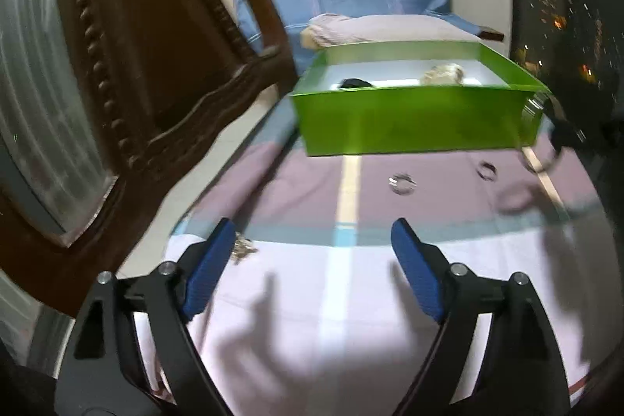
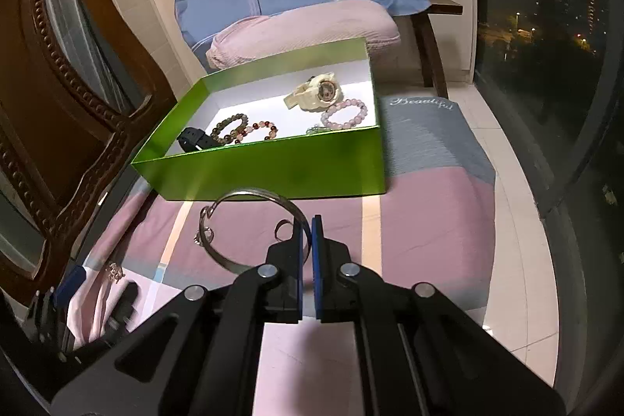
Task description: Organize jewelry
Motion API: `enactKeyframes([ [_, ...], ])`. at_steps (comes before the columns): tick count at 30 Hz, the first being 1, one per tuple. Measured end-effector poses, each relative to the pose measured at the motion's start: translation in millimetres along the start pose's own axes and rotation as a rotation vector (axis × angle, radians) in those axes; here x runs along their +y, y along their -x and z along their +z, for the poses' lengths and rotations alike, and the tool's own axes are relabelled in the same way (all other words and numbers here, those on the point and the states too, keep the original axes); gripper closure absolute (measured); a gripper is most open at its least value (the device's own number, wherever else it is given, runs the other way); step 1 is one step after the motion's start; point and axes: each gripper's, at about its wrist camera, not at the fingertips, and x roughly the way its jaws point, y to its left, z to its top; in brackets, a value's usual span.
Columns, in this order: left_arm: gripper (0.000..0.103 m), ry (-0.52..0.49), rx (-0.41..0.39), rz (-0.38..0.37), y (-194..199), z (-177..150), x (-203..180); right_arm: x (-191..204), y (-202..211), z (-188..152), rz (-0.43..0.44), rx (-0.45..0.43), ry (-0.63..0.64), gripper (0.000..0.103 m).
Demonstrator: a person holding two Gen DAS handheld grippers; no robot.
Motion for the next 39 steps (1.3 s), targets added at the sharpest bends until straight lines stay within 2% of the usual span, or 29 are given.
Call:
enactKeyframes([
  [4, 0.018, 0.072, 0.061, 0.025, -12.5, -0.1, 12.6, -2.3, -3.3, -1.4, 0.0, 0.01, -0.008, 0.098],
  [8, 0.019, 0.238, 0.103, 0.069, -24.9, 3.0, 44.6, -2.3, -7.1, -3.4, 0.0, 0.022, -0.009, 0.098],
  [11, 0.018, 0.282, 0.159, 0.082, -37.7, 0.5, 53.2, -2.5, -9.8, -3.8, 0.005, 0.031, -0.016, 0.098],
  [13, 0.018, 0.309, 0.226, 0.086, -53.3, -3.2, 59.1, -1.4, -10.5, -3.3, 0.008, 0.034, -0.015, 0.098],
  [15, 0.019, 0.339, 0.226, 0.088, -49.7, -5.0, 64.8, -0.3, -10.5, -3.0, 0.013, 0.036, -0.013, 0.098],
  [18, 0.026, 0.352, 0.256, 0.075, -56.5, -2.4, 71.9, 1.1, -10.5, -3.4, 0.018, 0.039, -0.01, 0.098],
  [20, 0.036, 0.345, 0.261, 0.063, -58.8, 3.3, 74.2, 0.5, -10.2, -4.0, 0.019, 0.041, -0.01, 0.098],
  [21, 0.048, 0.327, 0.256, 0.047, -59.6, 6.2, 73.4, -0.2, -10.4, -3.5, 0.019, 0.042, -0.011, 0.098],
  [22, 0.067, 0.317, 0.249, 0.044, -59.6, 8.0, 72.3, -1.2, -10.0, -3.4, 0.018, 0.042, -0.014, 0.098],
  [23, 0.08, 0.31, 0.24, 0.021, -59.7, 9.3, 70.6, -2.0, -9.4, -3.1, 0.018, 0.042, -0.016, 0.098],
  [26, 0.082, 0.279, 0.224, -0.007, -55.3, 10.2, 62.2, -2.2, -8.1, -2.4, 0.019, 0.042, -0.018, 0.098],
  [28, 0.082, 0.231, 0.169, -0.048, -42.8, 11.7, 48.5, -1.1, -3.9, -1.3, 0.024, 0.034, -0.017, 0.098],
  [30, 0.082, 0.141, 0.09, -0.092, -21.8, 15.9, 27.2, -0.7, 1.9, -0.3, 0.024, 0.02, -0.016, 0.098],
  [32, 0.081, 0.041, -0.002, -0.169, 12.5, 18.6, 5.5, -1.8, 5.9, 0.7, 0.024, 0.009, -0.023, 0.098],
  [34, 0.081, -0.016, -0.075, -0.201, 37.6, 22.6, -7.3, -3.6, 13.0, 1.9, 0.025, -0.004, -0.033, 0.098],
  [39, 0.081, -0.056, -0.11, -0.282, 59.5, 36.5, -12.0, -1.5, 31.1, 0.2, 0.026, -0.029, -0.033, 0.098],
])
